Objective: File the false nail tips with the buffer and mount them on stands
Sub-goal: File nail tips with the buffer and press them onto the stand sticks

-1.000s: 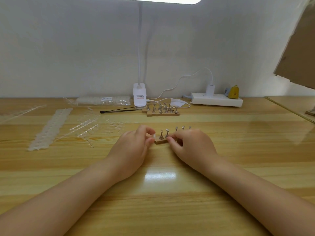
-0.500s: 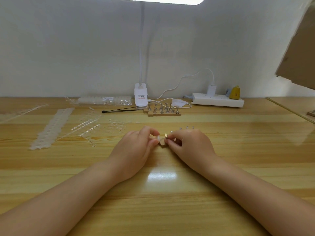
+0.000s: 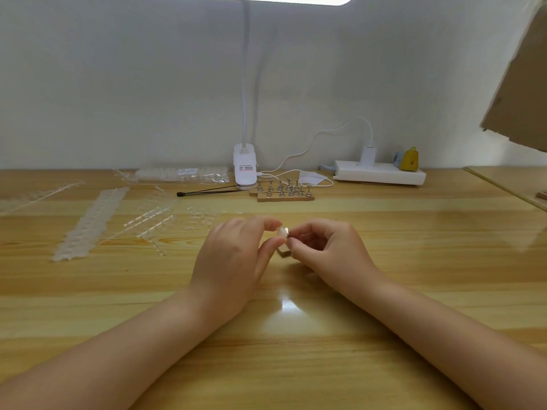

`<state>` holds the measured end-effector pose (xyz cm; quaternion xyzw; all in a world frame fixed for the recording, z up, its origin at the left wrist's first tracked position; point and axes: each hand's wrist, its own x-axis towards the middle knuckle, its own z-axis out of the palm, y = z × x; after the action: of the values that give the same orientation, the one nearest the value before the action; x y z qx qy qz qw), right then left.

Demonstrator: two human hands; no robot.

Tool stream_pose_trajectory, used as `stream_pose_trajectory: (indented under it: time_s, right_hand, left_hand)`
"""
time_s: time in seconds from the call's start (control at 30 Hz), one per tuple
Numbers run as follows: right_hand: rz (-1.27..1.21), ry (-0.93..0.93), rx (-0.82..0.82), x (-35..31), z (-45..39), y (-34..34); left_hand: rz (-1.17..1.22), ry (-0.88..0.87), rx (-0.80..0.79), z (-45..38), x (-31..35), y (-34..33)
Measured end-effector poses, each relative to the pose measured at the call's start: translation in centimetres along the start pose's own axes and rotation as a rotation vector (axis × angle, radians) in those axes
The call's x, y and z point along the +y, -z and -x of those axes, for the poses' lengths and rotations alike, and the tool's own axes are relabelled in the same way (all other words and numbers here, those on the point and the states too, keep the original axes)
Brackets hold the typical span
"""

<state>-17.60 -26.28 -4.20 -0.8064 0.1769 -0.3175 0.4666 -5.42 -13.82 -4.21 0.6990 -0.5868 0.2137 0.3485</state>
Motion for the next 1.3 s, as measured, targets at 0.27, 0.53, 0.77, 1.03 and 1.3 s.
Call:
stream_pose_trajectory:
  time_s: [0.27, 0.53, 0.77, 1.03, 1.3]
  right_hand:
    - [0.030, 0.111, -0.050, -0.09, 0.27, -0.21]
    - [0.026, 0.134, -0.054, -0.17, 0.33, -0.16]
    - [0.097, 0.216, -0.049, -0.03, 0.40, -0.07]
    - [0.210, 0.310, -0.006, 0.10, 0.43, 0.04]
    - [0.268, 0.314, 0.071, -0.25, 0.47, -0.01]
  left_hand:
    - [-0.053, -0.022, -0.008, -0.01, -0.21, -0.10]
    - [-0.047, -0.006, -0.044, -0.04, -0.11, 0.07]
    - [-0.040, -0.008, -0.036, -0.07, -0.21, 0.12]
    - [0.042, 0.006, -0.048, -0.18, -0.35, 0.21]
    - [0.186, 0.087, 0.010, -0.10, -0.30, 0.28]
